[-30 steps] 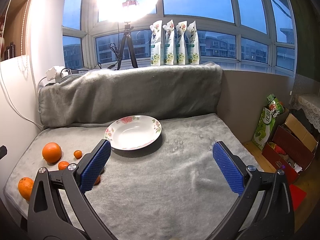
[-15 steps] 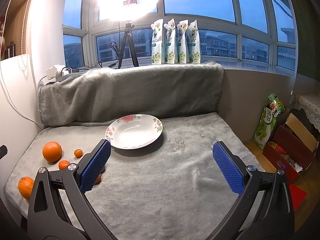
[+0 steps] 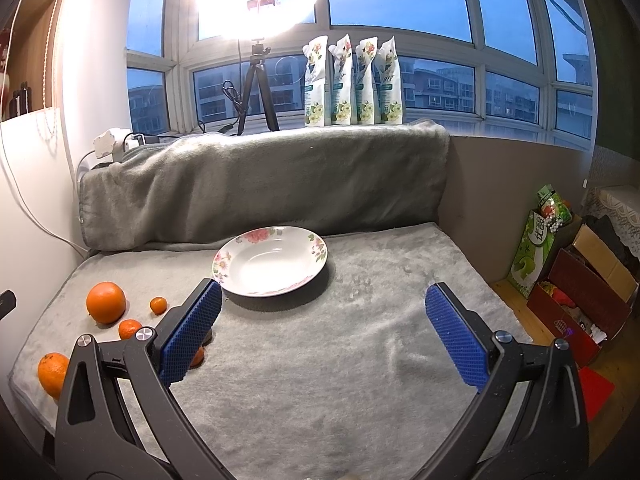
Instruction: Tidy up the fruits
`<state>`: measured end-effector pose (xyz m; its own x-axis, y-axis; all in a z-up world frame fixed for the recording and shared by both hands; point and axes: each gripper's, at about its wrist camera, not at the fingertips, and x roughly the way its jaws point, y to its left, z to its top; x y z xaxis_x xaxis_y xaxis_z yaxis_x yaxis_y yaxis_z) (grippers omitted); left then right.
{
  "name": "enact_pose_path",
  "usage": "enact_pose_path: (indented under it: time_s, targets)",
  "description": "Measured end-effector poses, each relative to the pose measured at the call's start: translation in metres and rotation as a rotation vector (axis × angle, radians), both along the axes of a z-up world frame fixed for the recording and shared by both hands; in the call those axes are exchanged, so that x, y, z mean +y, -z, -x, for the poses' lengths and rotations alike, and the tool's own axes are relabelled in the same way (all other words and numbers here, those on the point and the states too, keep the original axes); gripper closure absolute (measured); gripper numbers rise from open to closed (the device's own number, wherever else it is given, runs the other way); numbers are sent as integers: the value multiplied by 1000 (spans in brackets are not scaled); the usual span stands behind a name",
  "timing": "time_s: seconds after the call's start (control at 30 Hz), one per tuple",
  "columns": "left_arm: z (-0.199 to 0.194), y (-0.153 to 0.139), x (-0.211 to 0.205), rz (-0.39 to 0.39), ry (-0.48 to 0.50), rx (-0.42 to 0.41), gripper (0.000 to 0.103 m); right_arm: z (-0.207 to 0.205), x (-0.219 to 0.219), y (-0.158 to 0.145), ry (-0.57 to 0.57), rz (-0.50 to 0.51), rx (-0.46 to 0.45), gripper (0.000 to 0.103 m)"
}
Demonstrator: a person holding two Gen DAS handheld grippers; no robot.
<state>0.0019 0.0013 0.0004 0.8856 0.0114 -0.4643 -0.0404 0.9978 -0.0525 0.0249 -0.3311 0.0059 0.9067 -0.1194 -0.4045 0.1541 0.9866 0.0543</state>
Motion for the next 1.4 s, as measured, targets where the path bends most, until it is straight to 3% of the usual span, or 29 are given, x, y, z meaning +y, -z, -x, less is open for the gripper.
enact_pose_path:
  time_s: [0.43, 0.63, 1.03, 1.4]
  targets:
    - [0, 6, 0, 10, 3, 10, 21, -3, 9, 11, -11, -1, 15, 0]
    - [1, 13, 10, 30, -8, 31, 21, -10, 18, 12, -72, -8, 42, 0]
    - [12, 42, 40, 128, 3, 129, 21, -42, 65, 17, -329, -6, 130, 0]
    - [21, 72, 46, 174, 34, 225, 22, -83, 128, 33, -651, -90, 323, 0]
